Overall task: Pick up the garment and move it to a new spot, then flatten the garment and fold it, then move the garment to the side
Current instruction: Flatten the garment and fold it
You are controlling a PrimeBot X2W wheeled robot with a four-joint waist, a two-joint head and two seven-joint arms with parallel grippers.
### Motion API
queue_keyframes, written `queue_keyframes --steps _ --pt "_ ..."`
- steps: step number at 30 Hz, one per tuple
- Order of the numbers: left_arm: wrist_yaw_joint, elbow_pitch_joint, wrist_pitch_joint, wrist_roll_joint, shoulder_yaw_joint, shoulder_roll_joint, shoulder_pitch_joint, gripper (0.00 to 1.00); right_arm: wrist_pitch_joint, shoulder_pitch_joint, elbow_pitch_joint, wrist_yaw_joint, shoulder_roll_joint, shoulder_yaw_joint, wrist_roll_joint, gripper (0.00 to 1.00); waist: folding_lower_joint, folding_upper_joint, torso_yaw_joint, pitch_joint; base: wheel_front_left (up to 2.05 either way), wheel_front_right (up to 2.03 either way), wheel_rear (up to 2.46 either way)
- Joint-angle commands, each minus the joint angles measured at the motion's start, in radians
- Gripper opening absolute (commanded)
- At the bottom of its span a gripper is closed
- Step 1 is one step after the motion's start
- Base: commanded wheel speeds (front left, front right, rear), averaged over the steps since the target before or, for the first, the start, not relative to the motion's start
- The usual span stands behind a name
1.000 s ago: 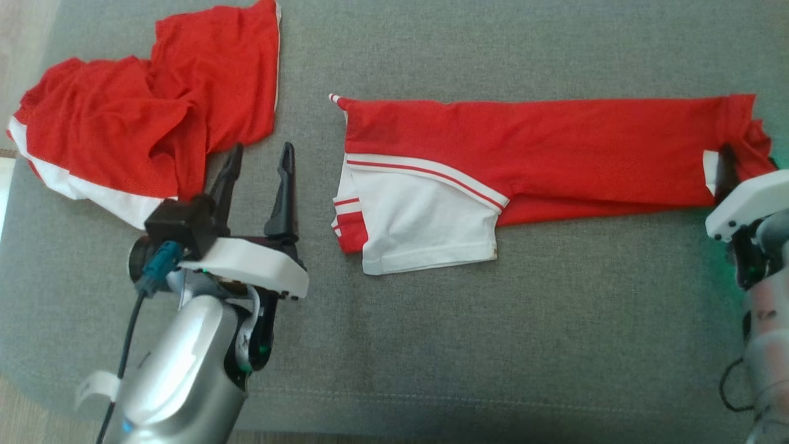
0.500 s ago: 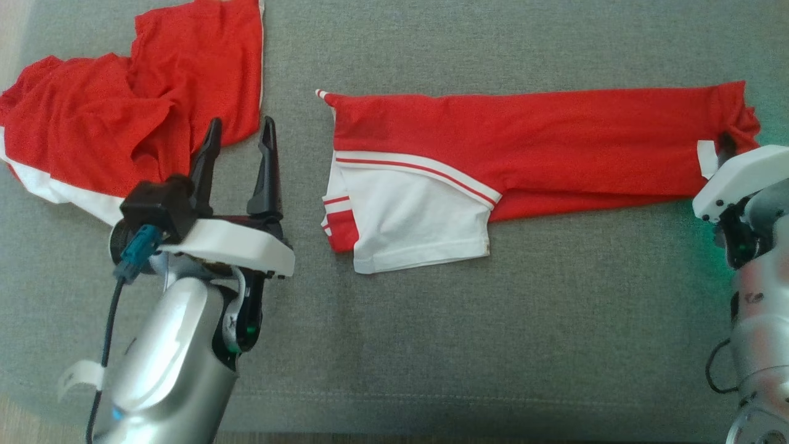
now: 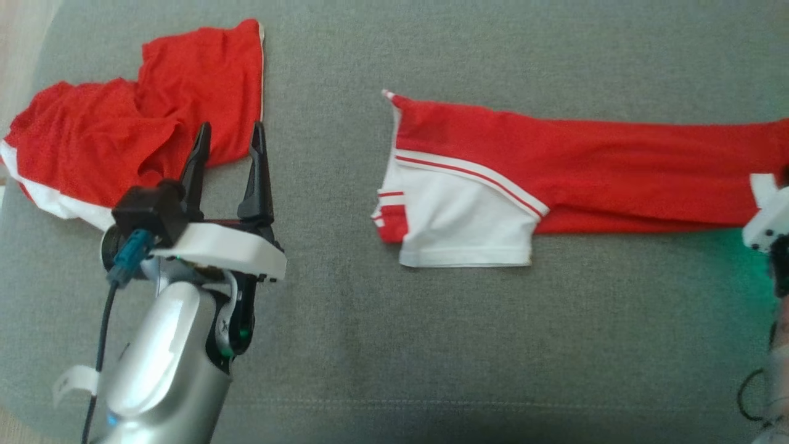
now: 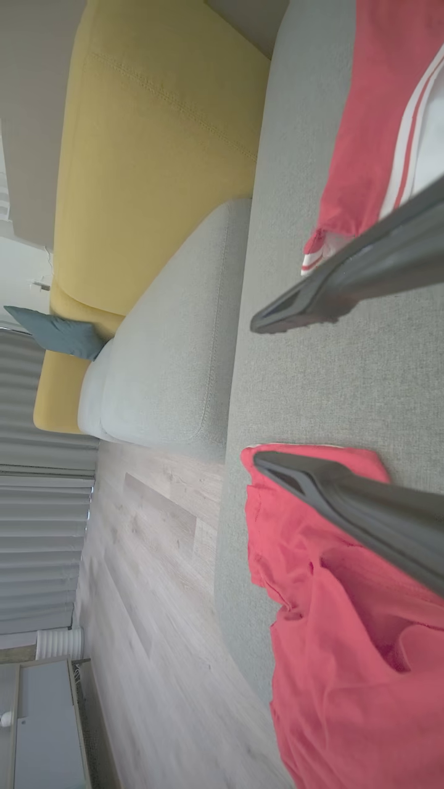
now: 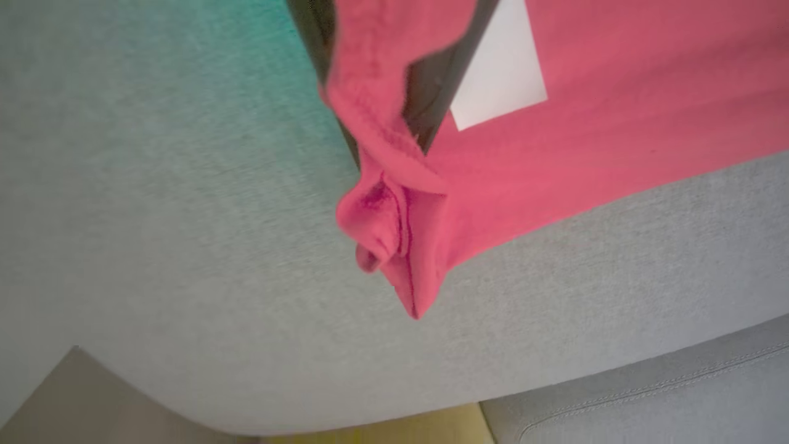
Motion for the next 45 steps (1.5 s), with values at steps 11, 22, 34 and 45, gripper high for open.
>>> queue_keyframes --steps 11,22,34,45 --pt "0.000 -0.020 -0.008 0.012 0.043 -0.001 0.053 1.00 -0.001 0.009 -0.185 -0.001 0.075 -0.040 -0.138 0.00 0.0000 0.0000 -0.030 -0.112 0.00 0.00 0.00" --pt "0.006 -0.022 -0.008 0.005 0.039 -0.012 0.115 1.00 0.102 0.038 -0.278 -0.001 0.127 0.257 0.172 0.00 0.0000 0.0000 -0.024 -0.191 0.00 0.00 0.00" --pt "0.004 -0.019 -0.004 0.002 0.015 -0.023 0.122 1.00 -0.034 0.062 -0.175 -0.001 0.127 0.661 0.625 0.00 0.0000 0.0000 0.035 -0.185 0.00 0.00 0.00" --pt "0.001 -0.003 0.000 0.001 -0.007 -0.031 0.118 1.00 -0.260 -0.015 0.092 -0.001 0.127 0.997 0.915 0.00 0.0000 0.0000 0.113 -0.170 0.00 0.00 0.00"
